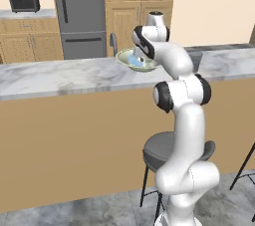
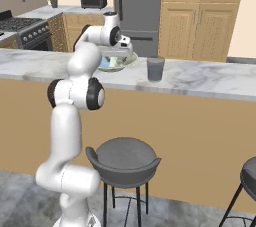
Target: There are four ice cubes in the ice bowl. Place two ice cubes in each glass of water.
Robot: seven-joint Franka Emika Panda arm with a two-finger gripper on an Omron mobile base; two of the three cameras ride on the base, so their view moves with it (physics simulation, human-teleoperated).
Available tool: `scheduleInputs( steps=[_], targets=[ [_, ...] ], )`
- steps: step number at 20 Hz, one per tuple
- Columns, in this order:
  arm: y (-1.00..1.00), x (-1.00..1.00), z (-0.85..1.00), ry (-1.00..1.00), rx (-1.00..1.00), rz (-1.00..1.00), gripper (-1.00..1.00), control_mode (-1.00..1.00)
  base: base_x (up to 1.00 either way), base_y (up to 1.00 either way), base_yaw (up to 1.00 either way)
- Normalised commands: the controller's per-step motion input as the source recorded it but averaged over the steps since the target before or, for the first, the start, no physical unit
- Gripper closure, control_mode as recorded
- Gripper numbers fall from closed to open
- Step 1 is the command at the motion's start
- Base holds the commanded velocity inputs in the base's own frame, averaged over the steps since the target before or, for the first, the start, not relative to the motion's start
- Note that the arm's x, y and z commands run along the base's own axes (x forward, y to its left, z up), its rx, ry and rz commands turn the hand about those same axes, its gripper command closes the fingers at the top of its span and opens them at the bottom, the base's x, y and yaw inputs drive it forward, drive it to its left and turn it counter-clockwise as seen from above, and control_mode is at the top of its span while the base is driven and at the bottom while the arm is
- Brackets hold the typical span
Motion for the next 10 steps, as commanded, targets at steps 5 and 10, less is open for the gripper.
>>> scheduleInputs(
  steps=[5, 10],
  targets=[
    [-0.05, 0.28, -0.16, 0.0, 0.0, 0.0, -1.0, -1.0, 0.0, 0.0, 0.0],
    [-0.03, 0.17, -0.15, 0.0, 0.0, 0.0, -1.0, -1.0, 0.0, 0.0, 0.0]
  ],
)
